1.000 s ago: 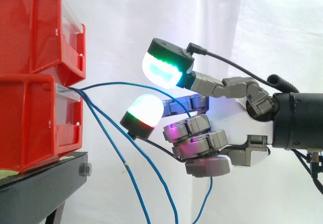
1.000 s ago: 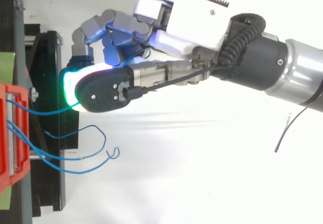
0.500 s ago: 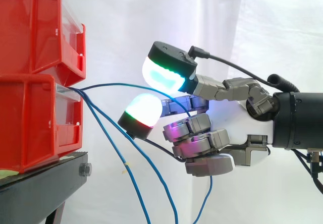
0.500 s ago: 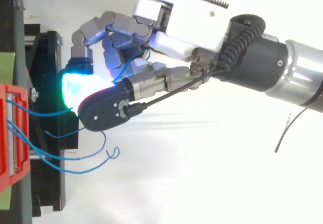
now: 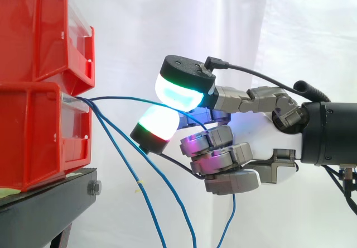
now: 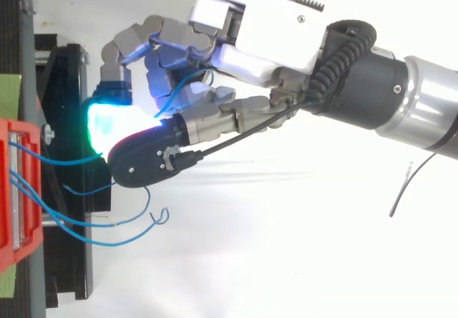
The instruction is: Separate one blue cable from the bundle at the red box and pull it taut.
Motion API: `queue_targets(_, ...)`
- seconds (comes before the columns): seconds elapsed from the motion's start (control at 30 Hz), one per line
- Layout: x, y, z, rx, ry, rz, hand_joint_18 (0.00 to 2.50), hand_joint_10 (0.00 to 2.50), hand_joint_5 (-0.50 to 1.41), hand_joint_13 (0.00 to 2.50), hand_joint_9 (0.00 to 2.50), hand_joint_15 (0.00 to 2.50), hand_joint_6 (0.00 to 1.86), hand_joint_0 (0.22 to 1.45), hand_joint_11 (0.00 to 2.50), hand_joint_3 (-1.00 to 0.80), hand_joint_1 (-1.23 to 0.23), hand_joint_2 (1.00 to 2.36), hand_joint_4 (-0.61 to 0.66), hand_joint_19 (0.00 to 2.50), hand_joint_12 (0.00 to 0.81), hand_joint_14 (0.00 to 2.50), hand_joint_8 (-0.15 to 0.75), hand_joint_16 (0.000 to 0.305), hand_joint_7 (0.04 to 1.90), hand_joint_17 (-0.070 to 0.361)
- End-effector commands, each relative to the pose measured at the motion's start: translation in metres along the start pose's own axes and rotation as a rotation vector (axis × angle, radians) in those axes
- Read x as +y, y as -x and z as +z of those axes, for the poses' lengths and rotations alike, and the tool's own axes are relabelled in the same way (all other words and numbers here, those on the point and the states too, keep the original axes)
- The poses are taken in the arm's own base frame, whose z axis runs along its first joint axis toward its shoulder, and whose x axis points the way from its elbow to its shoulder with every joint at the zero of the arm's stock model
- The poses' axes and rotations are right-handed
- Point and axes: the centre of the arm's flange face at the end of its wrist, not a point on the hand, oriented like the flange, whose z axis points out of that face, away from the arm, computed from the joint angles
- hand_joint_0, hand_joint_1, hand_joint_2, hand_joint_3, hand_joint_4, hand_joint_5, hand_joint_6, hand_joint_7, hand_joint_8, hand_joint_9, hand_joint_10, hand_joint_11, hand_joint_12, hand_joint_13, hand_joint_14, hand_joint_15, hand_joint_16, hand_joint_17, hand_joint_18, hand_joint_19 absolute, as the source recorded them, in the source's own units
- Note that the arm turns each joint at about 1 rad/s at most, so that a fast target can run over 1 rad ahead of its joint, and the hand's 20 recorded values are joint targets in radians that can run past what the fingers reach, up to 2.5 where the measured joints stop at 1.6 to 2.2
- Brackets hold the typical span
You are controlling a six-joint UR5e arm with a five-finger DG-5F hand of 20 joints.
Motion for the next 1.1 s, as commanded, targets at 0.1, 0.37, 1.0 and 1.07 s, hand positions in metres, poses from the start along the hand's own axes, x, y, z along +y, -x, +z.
queue_targets(0.1,0.000,-0.003,-0.001,0.008,-0.009,0.028,1.47,2.50,-0.14,0.92,0.59,1.45,0.94,0.65,1.73,-0.14,-0.79,1.02,-0.01,1.60,0.386,2.50,0.331,0.040,1.08,0.091)
queue_targets(0.37,-0.002,-0.012,-0.006,0.023,-0.036,0.089,1.53,2.50,-0.11,0.98,0.65,1.42,0.94,0.65,1.65,0.04,-0.83,1.02,-0.09,1.40,0.398,2.50,0.356,0.049,1.16,0.110)
queue_targets(1.0,0.010,-0.014,-0.040,0.156,-0.270,0.062,1.54,2.50,-0.11,0.98,0.67,1.43,0.95,0.66,1.67,0.05,-0.83,1.02,-0.08,1.38,0.401,2.50,0.359,0.050,1.15,0.113)
queue_targets(1.07,0.013,-0.012,-0.043,0.158,-0.281,0.059,1.54,2.50,-0.11,0.99,0.67,1.42,0.94,0.66,1.66,0.05,-0.83,1.02,-0.08,1.38,0.401,2.50,0.357,0.050,1.15,0.113)
